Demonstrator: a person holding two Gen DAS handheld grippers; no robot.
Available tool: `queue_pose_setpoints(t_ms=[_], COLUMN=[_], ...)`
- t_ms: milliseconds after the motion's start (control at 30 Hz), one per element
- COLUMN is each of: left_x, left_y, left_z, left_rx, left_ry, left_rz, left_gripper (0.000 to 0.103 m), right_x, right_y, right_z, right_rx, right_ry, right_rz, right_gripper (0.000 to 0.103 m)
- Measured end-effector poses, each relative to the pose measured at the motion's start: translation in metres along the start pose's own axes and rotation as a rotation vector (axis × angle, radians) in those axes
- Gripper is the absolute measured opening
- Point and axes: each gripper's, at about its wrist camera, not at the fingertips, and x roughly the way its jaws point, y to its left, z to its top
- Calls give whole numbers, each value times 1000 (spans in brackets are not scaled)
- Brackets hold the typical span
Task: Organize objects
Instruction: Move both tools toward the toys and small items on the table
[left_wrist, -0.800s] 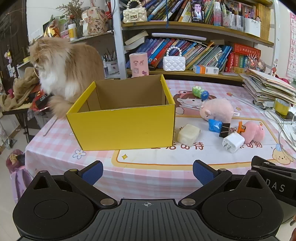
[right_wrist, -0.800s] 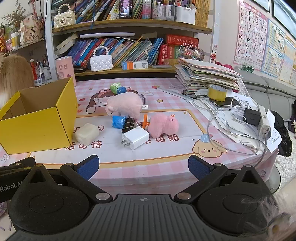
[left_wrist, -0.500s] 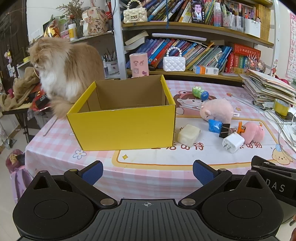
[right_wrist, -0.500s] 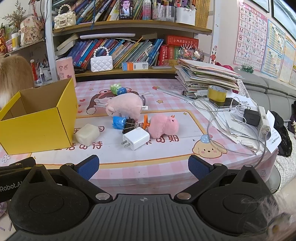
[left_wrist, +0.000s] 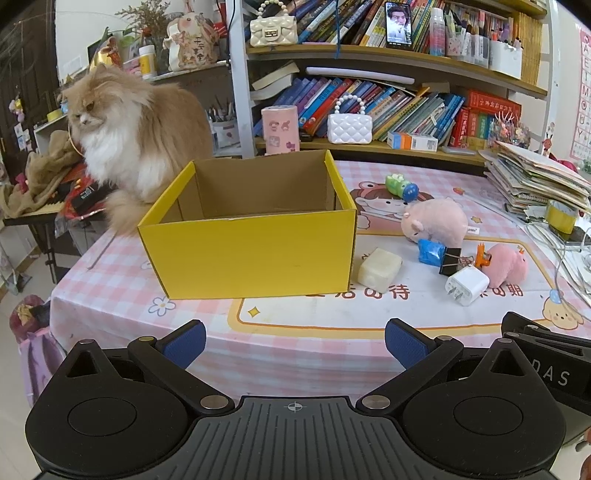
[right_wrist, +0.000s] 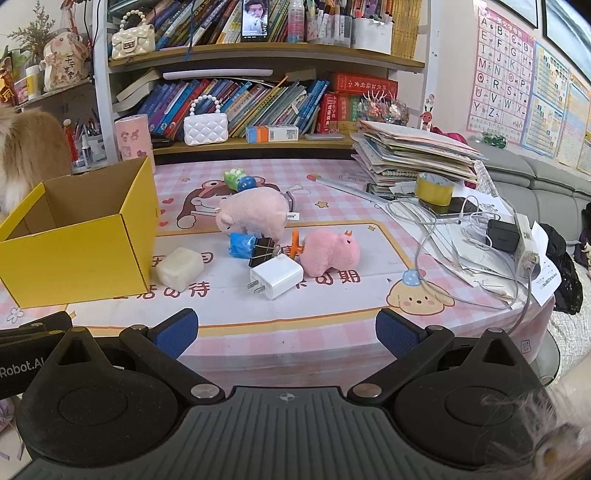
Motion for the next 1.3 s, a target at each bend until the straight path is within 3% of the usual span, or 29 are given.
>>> queue_pose_setpoints(t_ms=[533, 1033, 1300], left_x=[11, 42, 72], left_y=[-2, -30, -45], left_z=[-1, 12, 20], left_rx=[-5, -42, -136], left_ry=[52, 108, 161], left_rz=[-47, -52, -111], left_gripper=[103, 103, 103], right_x=[2, 45, 79], right_y=[0, -24, -44], right_z=[1, 21, 39], right_rx=[-2, -21, -42], right_ry=[32, 71, 83], right_rz=[-26, 2, 40], right_gripper=[103, 103, 103])
